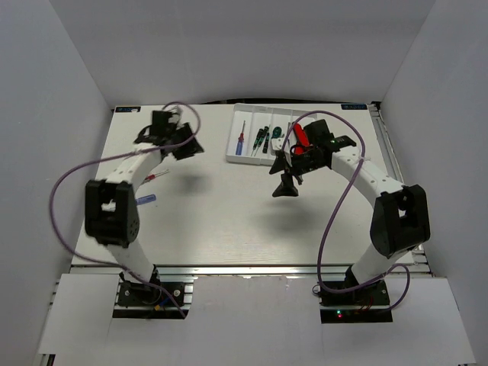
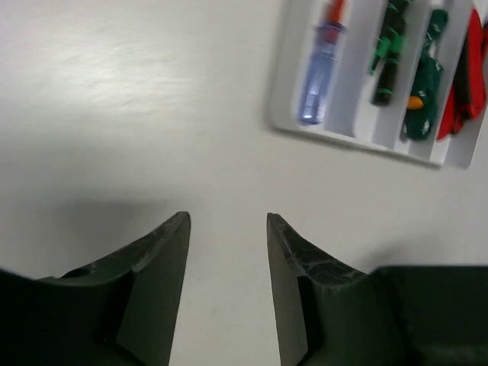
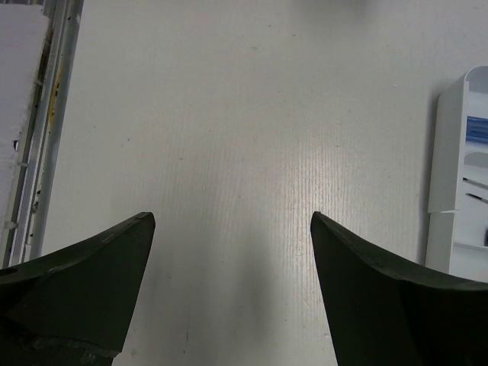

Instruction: Sort the tools into containers

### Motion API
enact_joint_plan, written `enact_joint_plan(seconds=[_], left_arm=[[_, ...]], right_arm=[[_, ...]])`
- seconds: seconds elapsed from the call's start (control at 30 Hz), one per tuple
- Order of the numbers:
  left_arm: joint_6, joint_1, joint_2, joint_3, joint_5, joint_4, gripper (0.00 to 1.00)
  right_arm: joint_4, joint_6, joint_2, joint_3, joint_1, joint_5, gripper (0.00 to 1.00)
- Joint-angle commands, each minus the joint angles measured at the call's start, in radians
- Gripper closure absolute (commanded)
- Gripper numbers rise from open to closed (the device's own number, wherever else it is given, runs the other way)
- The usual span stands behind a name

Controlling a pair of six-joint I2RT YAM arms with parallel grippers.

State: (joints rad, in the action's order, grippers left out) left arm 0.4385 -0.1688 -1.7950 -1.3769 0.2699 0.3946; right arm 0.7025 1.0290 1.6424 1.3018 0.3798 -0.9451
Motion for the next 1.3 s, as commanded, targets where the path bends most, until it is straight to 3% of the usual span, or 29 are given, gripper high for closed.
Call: enact_joint_plan(seconds=[0.0, 0.2, 0.33, 0.87, 1.1, 1.2, 1.27], left_arm=[[0.150, 0.135, 0.238, 0.204, -0.069, 0.012, 0.44], [0.408, 0.327, 0.443, 0.444, -0.133, 0.166, 0.33], [0.538, 0.422, 0.438, 0.470, -0.179, 0.274, 0.33], [0.743, 0.506, 0.099, 0.242, -0.300, 0.429, 0.38], [0.740, 0.508, 0.008, 0.210, -0.302, 0.440, 0.44], [0.735, 0.509, -0.018, 0.205, -0.305, 0.440, 0.53], [0.726, 0.508, -0.024, 0.202, -0.299, 0.438, 0.65]], right_arm=[[0.002, 0.017, 0.026, 0.045, 0.004, -0.026, 0.10], [-0.026, -0.003, 0.060, 0.068, 0.024, -0.012, 0.10], [-0.061, -0.053, 0.069, 0.071, 0.041, 0.017, 0.11], [-0.080, -0.072, 0.057, 0.050, 0.053, 0.075, 0.10], [-0.072, -0.076, 0.071, 0.074, 0.051, 0.080, 0.11], [-0.070, -0.079, 0.077, 0.085, 0.053, 0.078, 0.11], [-0.067, -0.079, 0.080, 0.093, 0.051, 0.078, 0.11]])
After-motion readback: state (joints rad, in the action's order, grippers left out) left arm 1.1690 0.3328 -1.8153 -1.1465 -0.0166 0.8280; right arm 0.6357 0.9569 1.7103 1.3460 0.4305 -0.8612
